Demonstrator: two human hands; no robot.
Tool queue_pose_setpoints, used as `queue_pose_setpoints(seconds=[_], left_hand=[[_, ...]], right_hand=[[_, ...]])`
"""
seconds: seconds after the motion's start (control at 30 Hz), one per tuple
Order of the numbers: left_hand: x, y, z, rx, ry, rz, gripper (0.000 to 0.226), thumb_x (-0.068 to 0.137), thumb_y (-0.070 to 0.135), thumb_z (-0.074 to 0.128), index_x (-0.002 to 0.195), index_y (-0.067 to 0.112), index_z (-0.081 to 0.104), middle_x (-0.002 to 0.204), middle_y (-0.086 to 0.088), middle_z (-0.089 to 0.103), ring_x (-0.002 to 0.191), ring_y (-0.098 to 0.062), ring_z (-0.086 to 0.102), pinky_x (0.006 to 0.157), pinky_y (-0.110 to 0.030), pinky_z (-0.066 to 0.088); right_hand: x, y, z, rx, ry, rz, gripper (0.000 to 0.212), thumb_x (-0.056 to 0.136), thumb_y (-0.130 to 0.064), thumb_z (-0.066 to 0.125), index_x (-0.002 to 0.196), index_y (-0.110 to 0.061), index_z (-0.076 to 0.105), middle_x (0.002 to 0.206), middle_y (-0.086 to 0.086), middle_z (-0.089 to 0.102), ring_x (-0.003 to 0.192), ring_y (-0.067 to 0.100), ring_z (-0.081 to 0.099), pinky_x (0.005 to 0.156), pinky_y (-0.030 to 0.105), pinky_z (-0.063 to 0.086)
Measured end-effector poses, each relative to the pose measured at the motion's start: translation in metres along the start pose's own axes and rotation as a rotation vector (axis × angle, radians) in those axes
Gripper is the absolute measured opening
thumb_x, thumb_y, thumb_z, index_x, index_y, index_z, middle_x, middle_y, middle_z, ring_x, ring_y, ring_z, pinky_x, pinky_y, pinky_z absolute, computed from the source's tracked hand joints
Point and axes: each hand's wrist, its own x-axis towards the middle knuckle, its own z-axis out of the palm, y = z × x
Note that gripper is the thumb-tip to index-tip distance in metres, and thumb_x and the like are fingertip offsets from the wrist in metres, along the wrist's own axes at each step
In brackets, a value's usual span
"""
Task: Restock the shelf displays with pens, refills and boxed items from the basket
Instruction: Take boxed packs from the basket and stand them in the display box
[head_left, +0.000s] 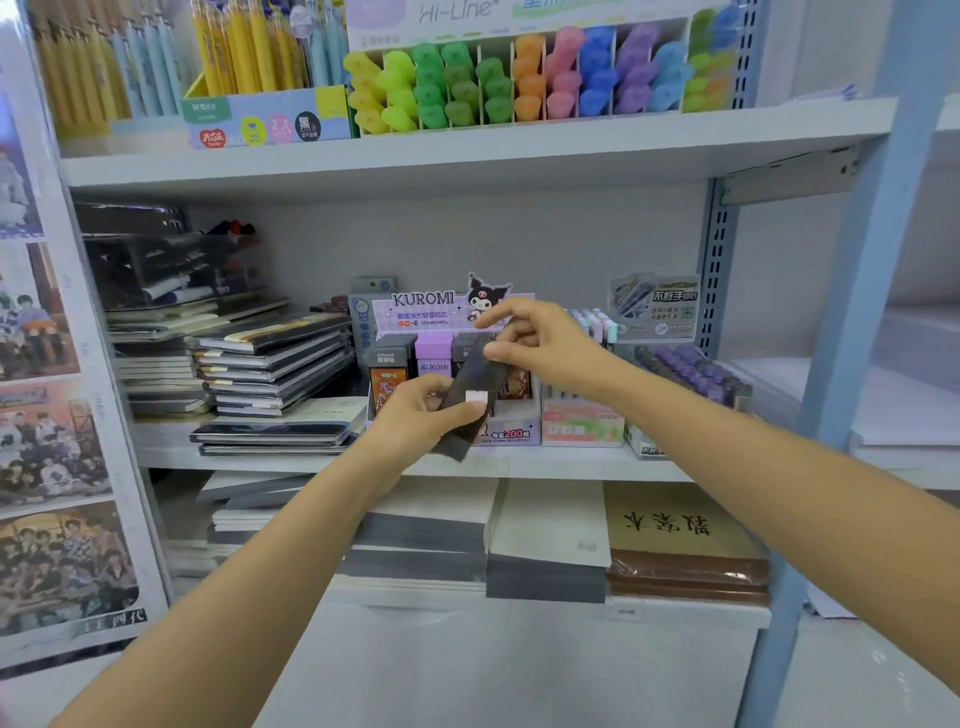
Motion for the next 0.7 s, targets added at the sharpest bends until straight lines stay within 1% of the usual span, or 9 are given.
queue_pose_setpoints(seconds=[0.1, 0.17, 0.23, 0.27, 0.33, 0.4, 0.5, 0.63, 0.7], left_hand=[[-0.003, 0.003, -0.005, -0.069, 0.048, -0.043, 0.018, 0.089, 0.008, 0.068, 0.105, 0.005, 0.064, 0.081, -0.010, 0.071, 0.064, -0.018, 0.068, 0.064, -0.031, 0.060], [-0.005, 0.007, -0.006, -0.131, 0.071, -0.045, 0.016, 0.088, 0.008, 0.069, 0.104, 0.007, 0.065, 0.073, -0.006, 0.071, 0.058, -0.015, 0.066, 0.059, -0.026, 0.058], [-0.005, 0.012, -0.004, -0.172, 0.106, -0.056, 0.014, 0.089, 0.010, 0.068, 0.103, 0.010, 0.065, 0.069, -0.003, 0.070, 0.054, -0.013, 0.064, 0.056, -0.024, 0.056], [-0.004, 0.014, -0.002, -0.198, 0.128, -0.069, 0.014, 0.090, 0.011, 0.067, 0.104, 0.009, 0.065, 0.069, -0.004, 0.070, 0.053, -0.012, 0.063, 0.055, -0.024, 0.056], [-0.004, 0.019, 0.000, -0.267, 0.157, -0.098, 0.018, 0.093, 0.018, 0.063, 0.106, 0.006, 0.065, 0.072, -0.006, 0.070, 0.053, -0.013, 0.062, 0.056, -0.026, 0.056], [-0.004, 0.025, 0.002, -0.381, 0.165, -0.122, 0.030, 0.095, 0.032, 0.060, 0.104, 0.004, 0.065, 0.077, -0.008, 0.071, 0.057, -0.014, 0.064, 0.059, -0.027, 0.057], [-0.005, 0.026, 0.003, -0.512, 0.135, -0.121, 0.046, 0.093, 0.049, 0.054, 0.108, 0.006, 0.062, 0.083, -0.009, 0.071, 0.064, -0.017, 0.067, 0.060, -0.029, 0.058], [-0.008, 0.017, 0.009, -0.218, 0.116, -0.043, 0.021, 0.096, 0.031, 0.059, 0.098, 0.010, 0.064, 0.081, -0.003, 0.068, 0.060, -0.012, 0.061, 0.061, -0.026, 0.056], [-0.010, 0.011, 0.013, -0.101, 0.128, 0.013, 0.016, 0.097, 0.024, 0.058, 0.096, 0.010, 0.064, 0.083, -0.003, 0.066, 0.064, -0.014, 0.060, 0.064, -0.027, 0.057]], right_hand=[[-0.006, 0.007, -0.008, 0.011, 0.119, 0.015, 0.020, 0.091, -0.013, 0.064, 0.109, -0.022, 0.061, 0.109, 0.007, 0.065, 0.087, 0.021, 0.066, 0.083, 0.034, 0.057], [-0.010, 0.014, -0.011, 0.000, 0.071, 0.010, 0.018, 0.091, -0.017, 0.065, 0.107, -0.025, 0.064, 0.126, 0.004, 0.055, 0.100, 0.025, 0.065, 0.090, 0.036, 0.055], [-0.017, 0.019, -0.013, -0.062, -0.058, -0.006, 0.023, 0.090, -0.024, 0.067, 0.112, -0.029, 0.066, 0.132, -0.002, 0.049, 0.116, 0.017, 0.056, 0.099, 0.028, 0.047], [-0.020, 0.021, -0.013, -0.121, -0.107, -0.026, 0.028, 0.088, -0.024, 0.069, 0.116, -0.030, 0.066, 0.132, -0.004, 0.050, 0.118, 0.011, 0.053, 0.099, 0.021, 0.044], [-0.024, 0.025, -0.009, -0.180, -0.083, -0.071, 0.035, 0.086, -0.018, 0.071, 0.119, -0.031, 0.066, 0.120, -0.008, 0.059, 0.106, 0.003, 0.057, 0.089, 0.013, 0.045], [-0.027, 0.026, -0.006, -0.125, 0.005, -0.064, 0.032, 0.087, -0.014, 0.069, 0.115, -0.029, 0.068, 0.102, -0.011, 0.068, 0.088, 0.005, 0.064, 0.078, 0.015, 0.051], [-0.029, 0.025, -0.004, -0.007, 0.028, 0.015, 0.020, 0.092, -0.015, 0.064, 0.111, -0.021, 0.070, 0.092, 0.000, 0.072, 0.074, 0.013, 0.067, 0.071, 0.026, 0.057], [-0.033, 0.020, 0.003, 0.192, -0.024, 0.086, 0.019, 0.095, -0.016, 0.060, 0.112, -0.012, 0.067, 0.086, 0.005, 0.071, 0.057, 0.007, 0.063, 0.055, 0.018, 0.052], [-0.035, 0.018, 0.007, 0.187, -0.075, 0.093, 0.019, 0.095, -0.021, 0.060, 0.110, -0.012, 0.068, 0.081, 0.001, 0.073, 0.053, 0.006, 0.061, 0.052, 0.016, 0.049]])
